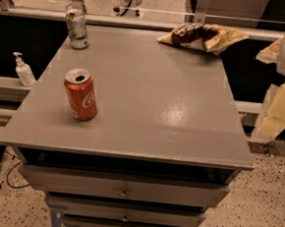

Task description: Pick brown chip bag

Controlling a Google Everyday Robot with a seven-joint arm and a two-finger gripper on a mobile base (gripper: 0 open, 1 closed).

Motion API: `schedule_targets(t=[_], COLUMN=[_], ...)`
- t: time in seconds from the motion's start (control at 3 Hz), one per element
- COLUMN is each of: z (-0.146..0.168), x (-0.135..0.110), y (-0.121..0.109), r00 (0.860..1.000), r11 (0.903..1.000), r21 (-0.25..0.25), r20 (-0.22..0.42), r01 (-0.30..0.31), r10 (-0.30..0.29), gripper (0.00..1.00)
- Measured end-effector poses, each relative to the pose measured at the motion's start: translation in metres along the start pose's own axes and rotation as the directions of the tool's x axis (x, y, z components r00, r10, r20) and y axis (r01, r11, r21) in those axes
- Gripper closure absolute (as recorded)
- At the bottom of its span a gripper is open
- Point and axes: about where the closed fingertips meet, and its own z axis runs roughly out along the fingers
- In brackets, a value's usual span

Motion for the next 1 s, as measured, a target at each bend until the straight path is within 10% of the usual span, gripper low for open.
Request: schedule_targets(t=[1.0], z=[0.061], x=[-0.014], y=[-0.044], r00=[0.991], r11=[0.9948], r21=[0.070], r20=[0.115], r01=[-0.074], r10=[0.066], gripper=[0.00])
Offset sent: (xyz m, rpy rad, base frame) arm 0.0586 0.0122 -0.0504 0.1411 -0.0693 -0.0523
